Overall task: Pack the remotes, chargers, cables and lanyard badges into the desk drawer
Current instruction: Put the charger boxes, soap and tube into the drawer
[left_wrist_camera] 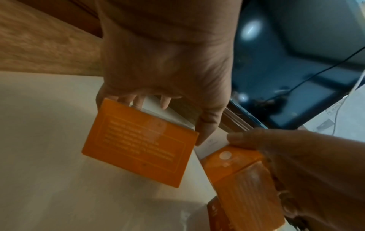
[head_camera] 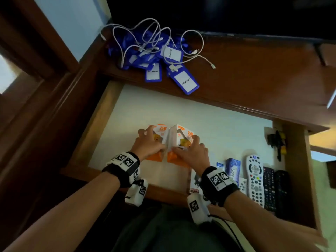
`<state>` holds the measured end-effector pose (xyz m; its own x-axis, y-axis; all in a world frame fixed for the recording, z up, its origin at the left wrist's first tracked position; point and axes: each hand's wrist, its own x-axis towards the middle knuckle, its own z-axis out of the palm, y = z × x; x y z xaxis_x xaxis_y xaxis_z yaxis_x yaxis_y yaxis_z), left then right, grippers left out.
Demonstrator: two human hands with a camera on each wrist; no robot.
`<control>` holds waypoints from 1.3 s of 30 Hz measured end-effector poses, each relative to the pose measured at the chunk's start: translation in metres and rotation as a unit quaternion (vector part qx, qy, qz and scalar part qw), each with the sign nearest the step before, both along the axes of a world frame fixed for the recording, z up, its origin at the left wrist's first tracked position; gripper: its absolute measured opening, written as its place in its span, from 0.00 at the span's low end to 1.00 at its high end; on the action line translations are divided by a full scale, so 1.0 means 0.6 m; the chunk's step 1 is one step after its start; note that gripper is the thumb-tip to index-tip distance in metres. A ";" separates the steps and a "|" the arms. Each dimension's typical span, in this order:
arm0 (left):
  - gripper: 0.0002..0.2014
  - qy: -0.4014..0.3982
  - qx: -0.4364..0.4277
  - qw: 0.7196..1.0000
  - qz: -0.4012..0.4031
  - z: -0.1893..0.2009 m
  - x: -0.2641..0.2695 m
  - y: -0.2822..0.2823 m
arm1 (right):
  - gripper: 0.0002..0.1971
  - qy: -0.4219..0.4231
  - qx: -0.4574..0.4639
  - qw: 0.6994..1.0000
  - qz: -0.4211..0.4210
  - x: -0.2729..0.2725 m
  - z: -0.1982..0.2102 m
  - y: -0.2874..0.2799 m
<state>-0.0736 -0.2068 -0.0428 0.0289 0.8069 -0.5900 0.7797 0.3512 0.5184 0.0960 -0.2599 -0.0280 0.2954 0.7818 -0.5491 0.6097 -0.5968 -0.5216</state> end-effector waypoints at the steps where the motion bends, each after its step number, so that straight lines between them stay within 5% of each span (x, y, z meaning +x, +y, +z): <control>1: 0.49 0.006 -0.008 1.000 -0.013 -0.007 -0.006 0.005 | 0.45 -0.023 -0.002 1.000 0.009 -0.010 -0.003 0.002; 7: 0.45 0.079 0.003 0.983 -0.165 -0.043 -0.025 0.024 | 0.41 -0.147 -0.042 0.984 0.087 -0.045 -0.021 0.008; 13: 0.42 0.124 0.037 0.964 -0.232 -0.057 -0.011 0.032 | 0.28 -0.241 -0.010 0.952 0.188 -0.038 -0.018 -0.010; 18: 0.50 0.131 0.002 0.953 -0.272 -0.057 0.015 0.034 | 0.27 -0.196 -0.031 0.970 0.143 0.041 -0.011 -0.025; 24: 0.52 0.161 0.004 0.951 -0.263 -0.066 0.038 0.023 | 0.29 -0.153 -0.055 0.967 0.197 0.107 -0.005 -0.051; 35: 0.57 0.166 -0.046 0.950 -0.259 -0.046 0.062 -0.025 | 0.24 -0.124 -0.022 0.963 0.236 0.123 -0.007 -0.045; 39: 0.56 0.177 -0.047 0.944 -0.275 -0.047 0.065 -0.051 | 0.30 -0.119 0.011 0.953 0.279 0.091 -0.016 -0.022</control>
<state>-0.0347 -0.2375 -0.0708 0.2164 0.6710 -0.7092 0.9758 -0.1265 0.1781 0.1504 -0.2730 -0.0374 -0.0559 0.8639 -0.5006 0.9312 -0.1358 -0.3383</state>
